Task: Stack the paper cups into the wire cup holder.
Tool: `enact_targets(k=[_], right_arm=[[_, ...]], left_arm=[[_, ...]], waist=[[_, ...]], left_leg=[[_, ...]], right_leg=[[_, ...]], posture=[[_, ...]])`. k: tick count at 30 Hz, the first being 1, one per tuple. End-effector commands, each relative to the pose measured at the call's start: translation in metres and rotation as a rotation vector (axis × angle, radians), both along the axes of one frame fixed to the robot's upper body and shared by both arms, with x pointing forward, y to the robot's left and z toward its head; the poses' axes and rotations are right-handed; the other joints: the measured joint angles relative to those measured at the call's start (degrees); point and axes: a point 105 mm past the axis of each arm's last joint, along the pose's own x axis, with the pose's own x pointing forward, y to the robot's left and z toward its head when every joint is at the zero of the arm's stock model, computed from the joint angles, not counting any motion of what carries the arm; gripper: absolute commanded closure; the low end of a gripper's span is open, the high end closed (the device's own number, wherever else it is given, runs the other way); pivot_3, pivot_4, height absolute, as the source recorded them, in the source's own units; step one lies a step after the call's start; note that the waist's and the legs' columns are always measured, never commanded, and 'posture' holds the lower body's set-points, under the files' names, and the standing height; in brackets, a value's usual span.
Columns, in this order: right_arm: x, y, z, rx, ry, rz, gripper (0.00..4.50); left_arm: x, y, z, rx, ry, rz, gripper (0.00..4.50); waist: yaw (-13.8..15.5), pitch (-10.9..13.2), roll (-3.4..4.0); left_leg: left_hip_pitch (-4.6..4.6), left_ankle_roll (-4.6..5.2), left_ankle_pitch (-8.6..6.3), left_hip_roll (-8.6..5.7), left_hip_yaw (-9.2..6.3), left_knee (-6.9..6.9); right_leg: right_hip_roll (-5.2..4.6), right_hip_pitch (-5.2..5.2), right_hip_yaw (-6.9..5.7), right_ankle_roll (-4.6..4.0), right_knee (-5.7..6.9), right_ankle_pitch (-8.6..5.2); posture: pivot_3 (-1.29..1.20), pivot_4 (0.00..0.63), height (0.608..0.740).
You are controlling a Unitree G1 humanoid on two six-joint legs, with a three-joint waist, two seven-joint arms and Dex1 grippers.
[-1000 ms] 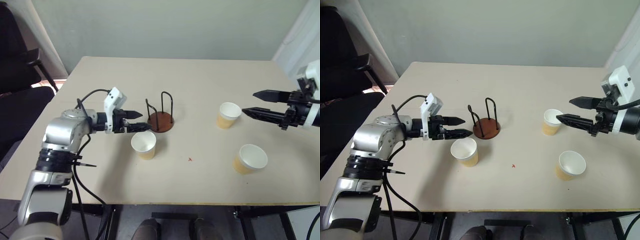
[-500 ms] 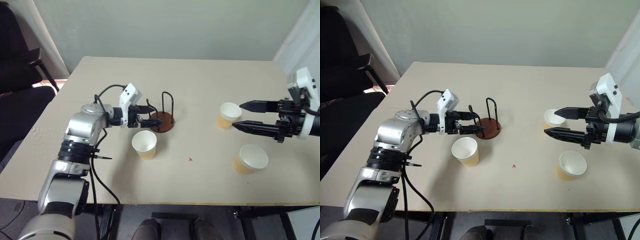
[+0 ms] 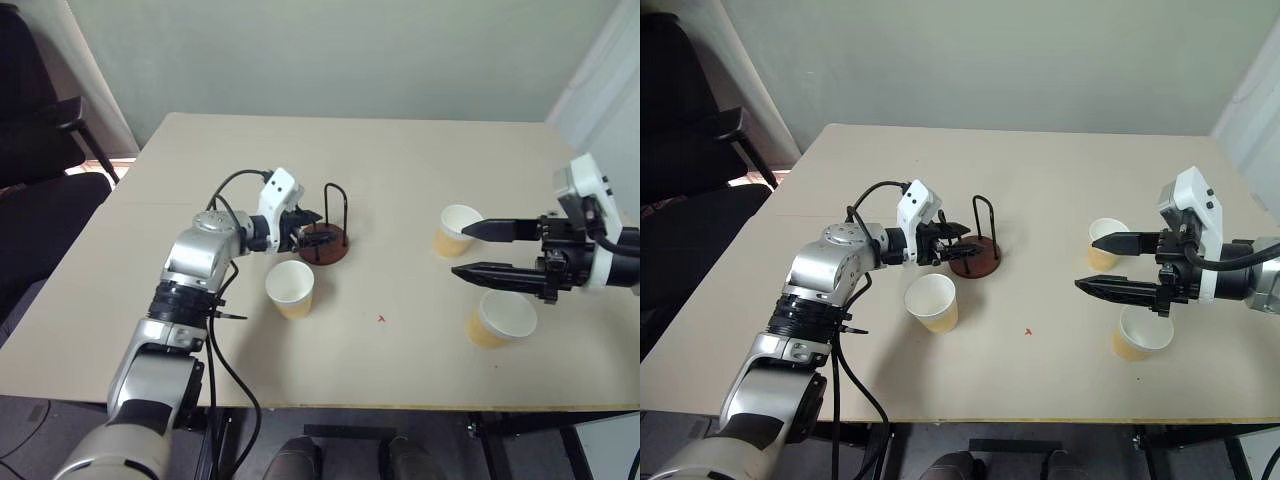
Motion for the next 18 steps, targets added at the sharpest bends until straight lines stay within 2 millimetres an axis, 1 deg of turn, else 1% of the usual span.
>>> enact_targets(k=[1,2,5,6,10,13,15,18], right_arm=[[-0.003,0.002,0.004,-0.006,-0.036,0.020,0.58],[-0.003,0.001,0.004,-0.007,-0.037,0.019,0.58],[-0.002,0.001,0.003,-0.010,-0.037,0.018,0.58],[-0.001,0.001,0.003,-0.010,-0.037,0.018,0.58],[0.000,0.000,0.002,-0.015,-0.042,0.018,0.58],[0.001,-0.003,0.006,-0.027,-0.056,0.012,0.58],[-0.001,-0.007,0.010,-0.037,-0.061,0.007,0.58],[-0.010,-0.008,0.014,-0.072,-0.047,0.021,0.58]], left_arm=[[0.001,0.001,0.017,-0.009,-0.071,0.016,2.86],[0.001,0.001,0.018,-0.011,-0.073,0.016,3.19],[-0.001,0.001,0.021,-0.016,-0.080,0.012,4.35],[-0.001,0.001,0.022,-0.017,-0.083,0.011,4.46],[-0.002,-0.001,0.026,-0.017,-0.090,-0.009,4.46],[-0.007,-0.010,0.032,-0.006,-0.104,-0.083,4.46],[-0.012,-0.020,0.036,0.010,-0.109,-0.159,4.46],[-0.028,-0.043,0.043,0.039,-0.118,-0.332,4.46]], waist=[[0.01,0.00,0.00],[0.01,0.00,0.00],[0.01,0.00,0.00],[0.00,0.00,0.00],[0.01,0.00,0.00],[0.02,0.00,0.00],[0.14,0.00,-0.01],[0.47,0.01,-0.01]], left_leg=[[0.00,0.00,0.00,0.00,0.00,0.00],[0.00,0.00,0.00,0.00,0.00,0.00],[0.00,0.00,0.00,0.00,0.02,0.00],[0.00,0.00,0.00,0.00,0.01,0.00],[0.00,0.01,0.01,0.00,0.01,0.02],[0.00,0.01,0.01,0.00,0.01,0.03],[-0.01,0.01,0.01,0.00,0.00,0.02],[-0.07,0.02,0.01,-0.02,-0.04,0.03]], right_leg=[[0.00,0.00,0.00,0.00,0.00,0.00],[0.00,0.00,0.00,0.00,0.00,0.00],[0.00,0.00,0.00,0.00,0.01,0.00],[0.00,0.00,0.00,0.00,0.01,0.00],[0.00,0.02,0.00,0.01,0.01,0.00],[0.00,0.02,0.00,0.01,0.01,0.01],[0.00,0.02,0.00,0.01,0.00,0.01],[-0.02,0.01,-0.01,0.02,-0.03,0.01]], posture=[[0.00,0.150,0.740],[0.00,0.150,0.740],[0.00,0.150,0.740],[0.00,0.150,0.740],[0.00,0.150,0.740],[0.00,0.150,0.740],[0.00,0.150,0.740],[0.00,0.150,0.740]])
